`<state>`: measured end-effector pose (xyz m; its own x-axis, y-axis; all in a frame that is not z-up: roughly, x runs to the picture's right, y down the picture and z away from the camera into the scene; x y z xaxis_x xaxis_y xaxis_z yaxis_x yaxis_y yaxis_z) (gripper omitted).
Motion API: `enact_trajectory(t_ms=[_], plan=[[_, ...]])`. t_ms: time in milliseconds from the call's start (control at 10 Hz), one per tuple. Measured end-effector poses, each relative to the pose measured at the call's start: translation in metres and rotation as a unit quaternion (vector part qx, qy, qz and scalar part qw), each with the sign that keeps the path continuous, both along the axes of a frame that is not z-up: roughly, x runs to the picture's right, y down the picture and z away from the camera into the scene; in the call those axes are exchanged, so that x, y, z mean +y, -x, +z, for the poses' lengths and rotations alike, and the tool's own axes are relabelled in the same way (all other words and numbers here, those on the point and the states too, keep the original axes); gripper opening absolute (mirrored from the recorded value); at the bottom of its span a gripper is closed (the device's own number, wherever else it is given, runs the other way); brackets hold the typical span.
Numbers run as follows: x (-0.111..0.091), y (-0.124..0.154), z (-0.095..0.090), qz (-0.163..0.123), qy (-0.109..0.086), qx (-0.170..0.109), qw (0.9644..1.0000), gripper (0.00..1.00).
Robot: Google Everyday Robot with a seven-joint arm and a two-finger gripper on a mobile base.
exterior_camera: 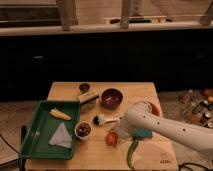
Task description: Place apple in purple bowl
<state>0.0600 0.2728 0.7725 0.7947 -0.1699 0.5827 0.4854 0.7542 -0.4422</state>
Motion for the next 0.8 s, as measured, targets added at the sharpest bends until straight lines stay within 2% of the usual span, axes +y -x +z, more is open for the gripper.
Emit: enact_trajectory(t_ms=[300, 500, 800], plan=[[-0.003, -0.008, -0.001, -0.004, 0.007, 0.011, 0.9999, 0.02], [-0.01, -0.013, -0.007, -0.005, 0.006, 0.017, 0.9998, 0.0], [-0.034, -0.021, -0.03, -0.008, -0.009, 0.022, 0.9997, 0.0]])
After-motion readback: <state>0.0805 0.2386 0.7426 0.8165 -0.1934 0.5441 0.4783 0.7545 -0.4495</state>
